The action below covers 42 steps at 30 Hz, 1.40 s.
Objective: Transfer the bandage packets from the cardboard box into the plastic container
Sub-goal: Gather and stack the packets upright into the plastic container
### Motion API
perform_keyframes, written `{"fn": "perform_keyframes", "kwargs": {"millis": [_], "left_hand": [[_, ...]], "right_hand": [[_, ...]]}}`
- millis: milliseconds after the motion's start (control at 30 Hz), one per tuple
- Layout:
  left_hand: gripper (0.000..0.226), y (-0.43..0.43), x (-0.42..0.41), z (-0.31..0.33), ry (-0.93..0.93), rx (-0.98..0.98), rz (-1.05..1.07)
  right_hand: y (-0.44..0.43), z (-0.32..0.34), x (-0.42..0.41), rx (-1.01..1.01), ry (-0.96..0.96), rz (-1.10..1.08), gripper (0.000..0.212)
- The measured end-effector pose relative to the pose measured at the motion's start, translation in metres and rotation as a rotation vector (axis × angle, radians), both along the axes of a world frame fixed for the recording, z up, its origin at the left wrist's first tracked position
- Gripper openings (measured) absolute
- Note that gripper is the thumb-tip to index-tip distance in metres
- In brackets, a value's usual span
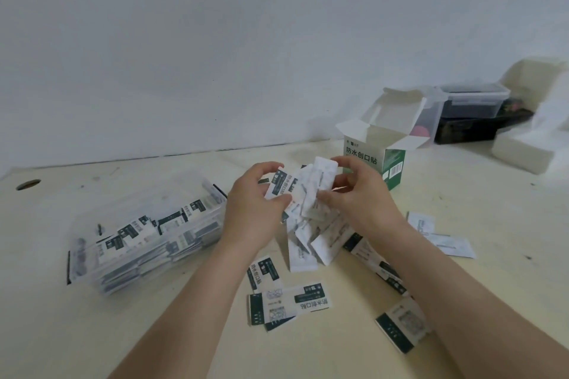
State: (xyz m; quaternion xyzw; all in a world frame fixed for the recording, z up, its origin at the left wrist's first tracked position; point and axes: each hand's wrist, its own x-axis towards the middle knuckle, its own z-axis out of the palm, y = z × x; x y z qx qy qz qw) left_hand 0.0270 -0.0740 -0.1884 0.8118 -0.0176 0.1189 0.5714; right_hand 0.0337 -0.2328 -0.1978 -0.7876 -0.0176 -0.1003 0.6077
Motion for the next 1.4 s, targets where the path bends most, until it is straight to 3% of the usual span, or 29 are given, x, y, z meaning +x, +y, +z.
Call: {"fn": "perform_keyframes", "kwargs": {"millis": [233,367,567,767,833,933,1000,1067,1167,1300,1400], "left_hand": [[0.029,-0.009,-0.008,0.005,-0.095,-0.043,0.017],[0.020,-0.012,-0.010,0.004,-0.086,-0.048,-0.019],[0.022,-0.013,-0.012,0.008,-0.152,-0.118,0.031],[0.031,-0.015,-0.016,0.013,-0.220,-0.243,0.013],[0.030,-0.016,-0.017,0.017,-0.241,-0.315,0.020],[0.031,-0.013,-0.014,0.022,-0.292,-0.403,0.082],[0.033,-0.011,-0.013,0.024,-0.350,-0.388,0.143],[0.034,-0.011,-0.014,0.024,-0.405,-0.338,0.193],[0.033,-0.018,-0.016,0.022,-0.372,-0.390,0.162],[0.024,-0.027,-0.020,0.020,-0.143,-0.669,-0.003],[0.020,-0.023,-0.021,0.024,-0.062,-0.776,-0.071]], "right_hand": [[-0.001,0.001,-0.003,0.478,0.142,0.114,0.031],[0.004,-0.001,-0.004,0.553,0.136,0.187,0.022],[-0.002,0.002,-0.004,0.765,0.207,0.170,0.022],[-0.004,0.005,-0.006,1.103,0.359,0.146,0.023],[-0.005,0.008,-0.009,1.099,0.402,0.215,0.029],[-0.004,0.011,-0.010,0.982,0.421,0.330,0.073],[-0.002,0.009,-0.010,0.918,0.418,0.403,0.083],[0.002,0.008,-0.012,0.814,0.389,0.476,0.067],[0.012,0.008,-0.018,0.665,0.281,0.548,0.019],[0.021,0.005,-0.017,0.670,0.315,0.407,0.024],[0.018,0.001,-0.012,0.817,0.388,0.404,0.011]]}}
